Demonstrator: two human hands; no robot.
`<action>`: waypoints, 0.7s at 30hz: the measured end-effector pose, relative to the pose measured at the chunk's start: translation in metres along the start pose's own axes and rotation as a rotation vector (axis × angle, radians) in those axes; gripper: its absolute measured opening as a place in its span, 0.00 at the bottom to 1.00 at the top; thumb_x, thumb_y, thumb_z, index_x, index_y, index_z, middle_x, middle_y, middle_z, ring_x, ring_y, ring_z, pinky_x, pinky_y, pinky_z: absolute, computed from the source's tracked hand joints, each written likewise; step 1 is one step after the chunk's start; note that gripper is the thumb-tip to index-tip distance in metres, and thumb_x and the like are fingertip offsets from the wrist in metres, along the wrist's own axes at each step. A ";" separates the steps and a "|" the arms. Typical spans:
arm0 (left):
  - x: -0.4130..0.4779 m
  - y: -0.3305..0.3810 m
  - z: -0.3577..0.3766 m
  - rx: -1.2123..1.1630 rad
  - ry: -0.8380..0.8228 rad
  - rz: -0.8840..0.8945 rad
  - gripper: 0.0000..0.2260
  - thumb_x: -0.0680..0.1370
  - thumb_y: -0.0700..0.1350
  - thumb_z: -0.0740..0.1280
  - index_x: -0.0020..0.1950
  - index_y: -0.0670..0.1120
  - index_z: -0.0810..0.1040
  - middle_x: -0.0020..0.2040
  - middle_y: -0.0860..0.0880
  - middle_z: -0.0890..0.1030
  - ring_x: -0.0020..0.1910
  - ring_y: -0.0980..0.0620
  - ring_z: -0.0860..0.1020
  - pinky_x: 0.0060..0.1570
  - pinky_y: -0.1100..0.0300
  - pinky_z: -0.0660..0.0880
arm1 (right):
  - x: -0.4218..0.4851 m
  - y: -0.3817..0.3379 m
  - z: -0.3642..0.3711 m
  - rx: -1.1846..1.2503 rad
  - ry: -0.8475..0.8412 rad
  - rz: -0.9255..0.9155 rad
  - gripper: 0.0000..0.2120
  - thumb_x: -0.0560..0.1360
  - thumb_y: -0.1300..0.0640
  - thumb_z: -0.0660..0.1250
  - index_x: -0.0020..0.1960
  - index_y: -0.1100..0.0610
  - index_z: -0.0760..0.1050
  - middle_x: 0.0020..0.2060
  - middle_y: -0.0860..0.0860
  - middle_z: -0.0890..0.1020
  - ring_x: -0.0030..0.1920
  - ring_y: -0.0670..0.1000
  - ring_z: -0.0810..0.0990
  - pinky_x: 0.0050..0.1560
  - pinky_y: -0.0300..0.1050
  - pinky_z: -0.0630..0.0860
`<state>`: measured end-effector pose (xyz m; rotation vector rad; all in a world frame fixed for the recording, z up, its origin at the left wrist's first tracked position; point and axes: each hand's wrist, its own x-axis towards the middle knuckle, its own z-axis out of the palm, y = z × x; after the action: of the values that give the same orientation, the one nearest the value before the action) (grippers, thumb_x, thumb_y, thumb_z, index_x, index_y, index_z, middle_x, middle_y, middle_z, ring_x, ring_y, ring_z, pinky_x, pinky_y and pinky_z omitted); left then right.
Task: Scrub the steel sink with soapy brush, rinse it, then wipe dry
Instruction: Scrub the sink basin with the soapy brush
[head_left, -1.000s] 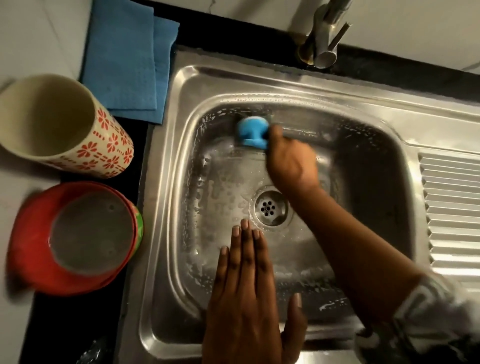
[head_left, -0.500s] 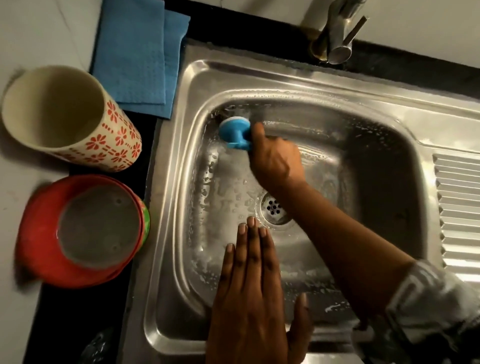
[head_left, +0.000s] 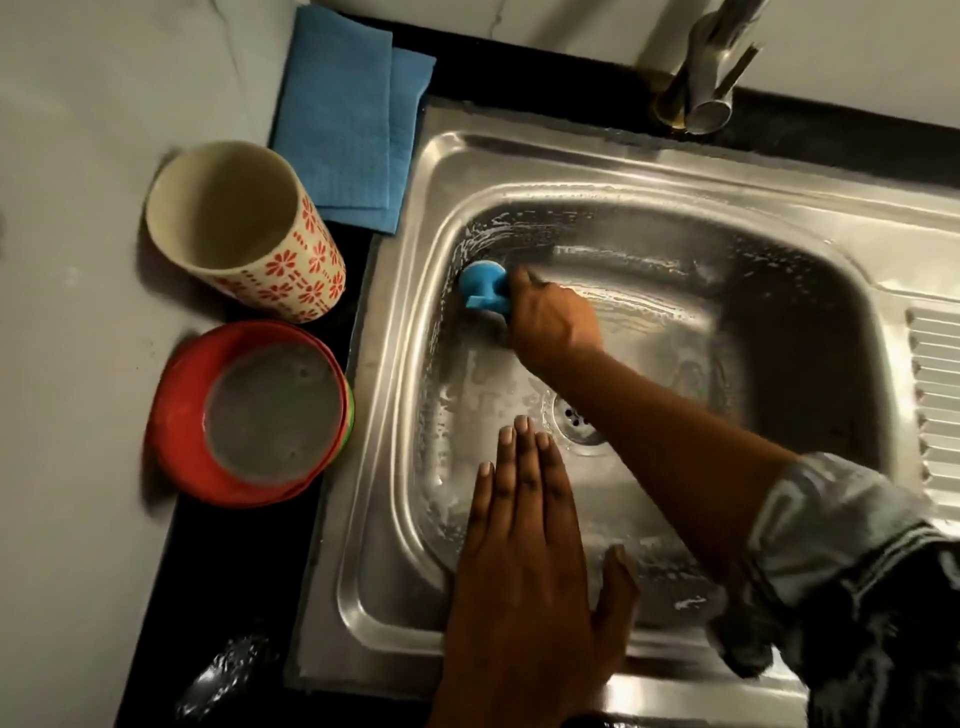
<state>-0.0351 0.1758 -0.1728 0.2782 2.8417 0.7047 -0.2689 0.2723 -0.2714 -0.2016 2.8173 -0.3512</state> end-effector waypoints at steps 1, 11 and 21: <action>-0.001 0.000 0.001 0.004 -0.016 -0.008 0.39 0.84 0.64 0.50 0.86 0.38 0.51 0.87 0.40 0.50 0.86 0.43 0.49 0.80 0.44 0.55 | -0.001 0.004 0.001 -0.025 0.006 0.006 0.16 0.83 0.49 0.60 0.68 0.51 0.71 0.53 0.56 0.84 0.48 0.61 0.83 0.43 0.48 0.73; 0.000 0.003 -0.001 -0.002 -0.078 -0.097 0.43 0.80 0.63 0.57 0.86 0.38 0.49 0.86 0.39 0.47 0.86 0.44 0.46 0.84 0.46 0.51 | -0.062 0.106 -0.021 0.233 0.136 0.577 0.17 0.81 0.52 0.66 0.68 0.57 0.74 0.59 0.59 0.82 0.58 0.63 0.81 0.50 0.47 0.72; 0.006 0.002 -0.002 0.000 -0.208 -0.136 0.44 0.79 0.66 0.48 0.86 0.40 0.41 0.86 0.41 0.40 0.86 0.47 0.39 0.84 0.49 0.42 | -0.026 0.018 -0.037 0.089 -0.024 0.235 0.17 0.84 0.49 0.60 0.67 0.58 0.73 0.55 0.57 0.81 0.51 0.57 0.80 0.50 0.49 0.74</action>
<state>-0.0411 0.1785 -0.1711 0.1469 2.6343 0.6100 -0.2572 0.3018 -0.2348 0.1427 2.7551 -0.4152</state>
